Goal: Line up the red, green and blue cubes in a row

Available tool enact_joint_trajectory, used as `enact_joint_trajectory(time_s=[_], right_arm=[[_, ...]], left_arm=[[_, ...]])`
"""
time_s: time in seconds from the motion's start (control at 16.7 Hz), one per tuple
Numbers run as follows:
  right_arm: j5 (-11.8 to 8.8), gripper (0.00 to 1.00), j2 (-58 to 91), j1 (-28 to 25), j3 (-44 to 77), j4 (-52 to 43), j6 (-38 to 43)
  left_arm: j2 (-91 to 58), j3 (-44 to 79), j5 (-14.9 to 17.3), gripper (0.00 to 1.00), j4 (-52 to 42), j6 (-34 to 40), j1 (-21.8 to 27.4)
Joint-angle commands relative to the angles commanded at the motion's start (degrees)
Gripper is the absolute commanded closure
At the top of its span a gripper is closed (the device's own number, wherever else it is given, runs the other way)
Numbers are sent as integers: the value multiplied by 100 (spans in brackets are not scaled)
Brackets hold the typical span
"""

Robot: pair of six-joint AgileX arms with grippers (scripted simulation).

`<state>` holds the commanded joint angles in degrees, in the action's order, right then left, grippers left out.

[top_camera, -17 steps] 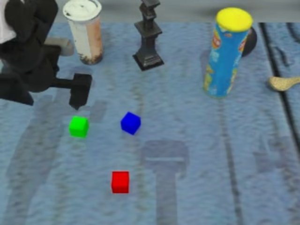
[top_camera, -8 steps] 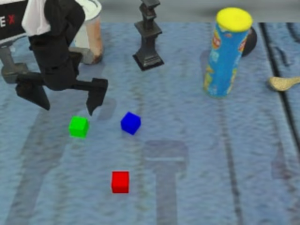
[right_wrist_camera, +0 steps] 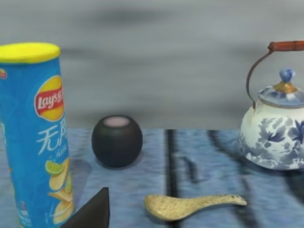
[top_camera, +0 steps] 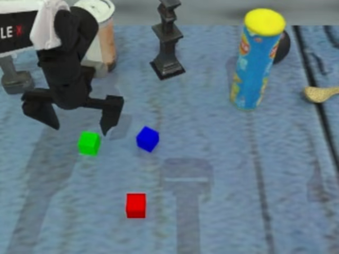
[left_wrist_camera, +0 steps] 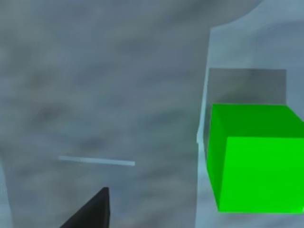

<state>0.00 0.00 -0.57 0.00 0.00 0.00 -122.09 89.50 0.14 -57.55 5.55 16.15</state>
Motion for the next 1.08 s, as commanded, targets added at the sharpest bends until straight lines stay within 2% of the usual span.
enact_joint_trajectory(time_s=[0.3, 0.6, 1.08], right_arm=[[0, 0, 0, 0, 0, 0, 0], [0, 0, 0, 0, 0, 0, 0], [0, 0, 0, 0, 0, 0, 0]], left_arm=[[-434, -570, 4, 0, 1041, 0, 3], [-483, -626, 4, 0, 1122, 0, 4], [-483, -626, 4, 60, 1122, 0, 4]])
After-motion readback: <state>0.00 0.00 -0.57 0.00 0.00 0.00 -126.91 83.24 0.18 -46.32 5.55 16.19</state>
